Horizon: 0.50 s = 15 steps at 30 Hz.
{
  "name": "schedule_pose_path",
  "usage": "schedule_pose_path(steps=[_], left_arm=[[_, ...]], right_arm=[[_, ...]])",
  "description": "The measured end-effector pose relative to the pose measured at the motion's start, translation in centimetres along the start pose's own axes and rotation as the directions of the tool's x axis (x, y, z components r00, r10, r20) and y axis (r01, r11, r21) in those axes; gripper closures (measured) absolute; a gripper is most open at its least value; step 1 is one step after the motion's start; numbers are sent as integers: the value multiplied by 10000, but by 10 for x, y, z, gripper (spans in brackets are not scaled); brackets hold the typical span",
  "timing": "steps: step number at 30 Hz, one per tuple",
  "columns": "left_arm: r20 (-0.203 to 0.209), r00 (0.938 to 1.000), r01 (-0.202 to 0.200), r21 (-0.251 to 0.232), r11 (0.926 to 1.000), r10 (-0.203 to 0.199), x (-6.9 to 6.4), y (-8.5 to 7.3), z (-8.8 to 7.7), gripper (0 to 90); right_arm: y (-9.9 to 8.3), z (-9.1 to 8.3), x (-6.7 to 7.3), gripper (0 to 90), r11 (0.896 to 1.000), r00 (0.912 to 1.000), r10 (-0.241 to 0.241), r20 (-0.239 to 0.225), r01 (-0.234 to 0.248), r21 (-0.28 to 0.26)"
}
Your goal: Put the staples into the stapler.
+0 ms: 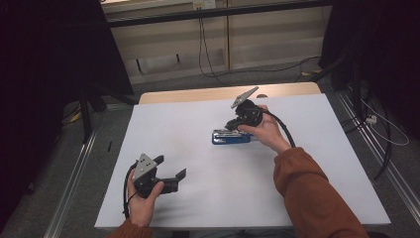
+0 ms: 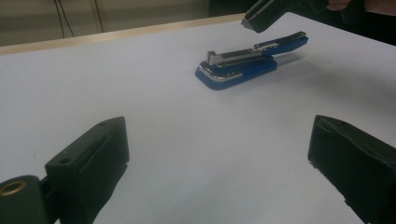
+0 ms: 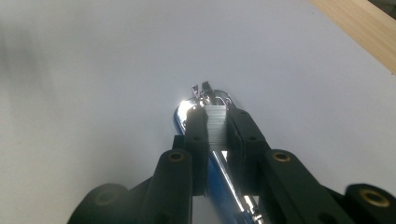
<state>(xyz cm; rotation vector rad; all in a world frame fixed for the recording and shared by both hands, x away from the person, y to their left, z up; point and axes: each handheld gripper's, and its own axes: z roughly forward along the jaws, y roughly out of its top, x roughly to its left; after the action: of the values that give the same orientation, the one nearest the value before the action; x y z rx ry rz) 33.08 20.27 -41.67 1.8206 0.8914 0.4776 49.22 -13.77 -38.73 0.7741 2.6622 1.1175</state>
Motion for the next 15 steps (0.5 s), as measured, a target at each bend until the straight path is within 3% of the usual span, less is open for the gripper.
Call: schedule_pose_path(steps=[7,15], left_arm=[[-11,10000,-29,89,10000,29,-1,0,1,55],[14,10000,-36,91,10000,36,0,0,0,55]], right_arm=[[5,9,-2,793,9998,9999,66,-147,-63,214],[10,15,-2,793,9991,9998,-208,-82,210,362]])
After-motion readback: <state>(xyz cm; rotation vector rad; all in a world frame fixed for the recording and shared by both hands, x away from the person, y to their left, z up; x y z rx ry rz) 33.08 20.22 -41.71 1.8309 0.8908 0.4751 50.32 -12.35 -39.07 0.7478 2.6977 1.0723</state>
